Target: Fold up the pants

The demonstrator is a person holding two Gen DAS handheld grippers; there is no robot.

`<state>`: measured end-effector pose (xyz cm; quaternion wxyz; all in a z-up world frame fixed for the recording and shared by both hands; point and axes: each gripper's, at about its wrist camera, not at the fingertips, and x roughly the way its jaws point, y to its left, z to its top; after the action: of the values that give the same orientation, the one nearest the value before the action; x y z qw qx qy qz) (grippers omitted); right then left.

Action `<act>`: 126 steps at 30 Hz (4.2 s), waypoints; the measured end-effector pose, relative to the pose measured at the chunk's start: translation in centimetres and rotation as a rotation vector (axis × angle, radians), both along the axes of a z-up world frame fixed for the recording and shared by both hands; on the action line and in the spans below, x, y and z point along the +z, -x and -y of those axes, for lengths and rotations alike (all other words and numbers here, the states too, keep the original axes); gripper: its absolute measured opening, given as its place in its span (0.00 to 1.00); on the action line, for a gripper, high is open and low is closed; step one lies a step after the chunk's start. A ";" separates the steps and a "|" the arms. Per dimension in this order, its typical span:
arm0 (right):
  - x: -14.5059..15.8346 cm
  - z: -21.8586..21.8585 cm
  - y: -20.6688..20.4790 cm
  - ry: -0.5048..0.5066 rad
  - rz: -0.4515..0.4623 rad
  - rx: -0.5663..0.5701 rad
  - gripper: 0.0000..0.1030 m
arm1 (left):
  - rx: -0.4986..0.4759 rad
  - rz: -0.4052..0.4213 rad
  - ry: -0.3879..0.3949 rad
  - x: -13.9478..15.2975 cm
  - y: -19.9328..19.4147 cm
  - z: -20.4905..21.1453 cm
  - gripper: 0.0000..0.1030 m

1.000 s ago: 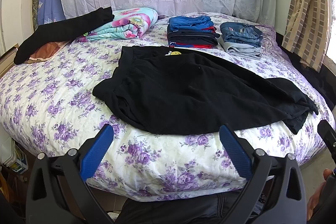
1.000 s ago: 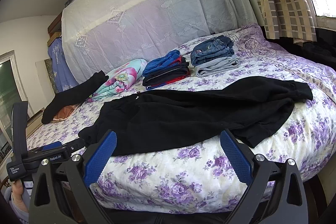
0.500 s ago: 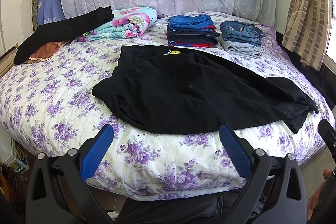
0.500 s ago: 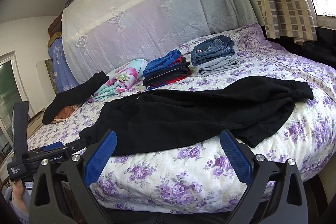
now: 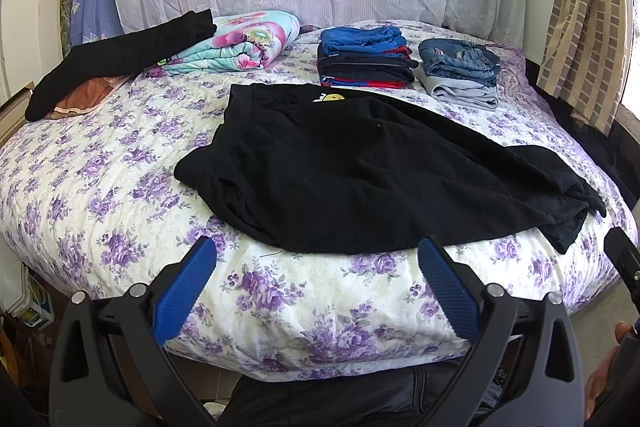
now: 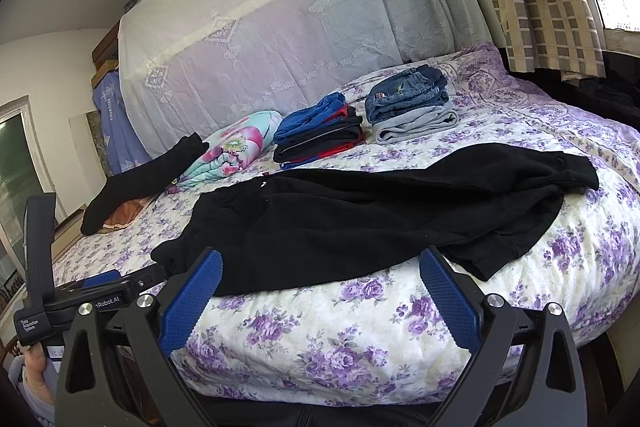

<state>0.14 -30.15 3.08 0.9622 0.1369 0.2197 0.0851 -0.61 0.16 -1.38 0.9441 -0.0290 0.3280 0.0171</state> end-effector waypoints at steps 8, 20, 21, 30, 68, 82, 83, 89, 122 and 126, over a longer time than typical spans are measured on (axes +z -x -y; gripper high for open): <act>-0.1 -0.1 0.1 -0.003 -0.003 0.000 0.97 | -0.002 -0.005 0.001 -0.2 0.0 0.1 0.96; -0.2 -0.4 0.2 -0.004 -0.006 0.001 0.97 | 0.000 -0.007 0.001 -0.4 0.1 0.2 0.96; -0.3 -0.6 0.3 -0.005 -0.007 0.002 0.97 | 0.000 -0.007 0.001 -0.4 0.2 0.2 0.96; -0.9 -1.1 0.5 -0.007 -0.016 0.004 0.97 | -0.001 -0.009 0.001 -0.5 0.2 0.3 0.96; -2.0 1.3 1.2 -0.334 0.011 0.257 0.97 | -0.352 -0.065 0.289 -3.1 2.3 1.0 0.96; -4.3 12.7 -2.0 -0.726 -0.070 0.104 0.97 | -0.194 -0.135 0.424 -4.5 -1.8 -5.3 0.96; -4.6 15.2 -2.7 -0.767 -0.083 0.029 0.97 | -0.151 -0.128 0.407 -4.3 -2.2 -6.4 0.96; -6.8 24.8 -4.4 -0.918 -0.086 -0.240 0.97 | 0.054 -0.139 0.470 -4.0 -5.7 -12.9 0.96; 2.4 34.1 -31.6 -0.621 -0.073 -0.315 0.12 | 0.120 -0.190 0.155 -3.0 -33.4 -16.8 0.96; -0.1 35.1 -37.0 -0.552 -0.177 -0.397 0.12 | 0.080 -0.265 0.159 -3.9 -37.1 -16.9 0.96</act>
<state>37.12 -65.29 2.95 0.8638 0.4389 0.2402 -0.0595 36.50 17.11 -5.27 0.8858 -0.1143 0.4486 0.0325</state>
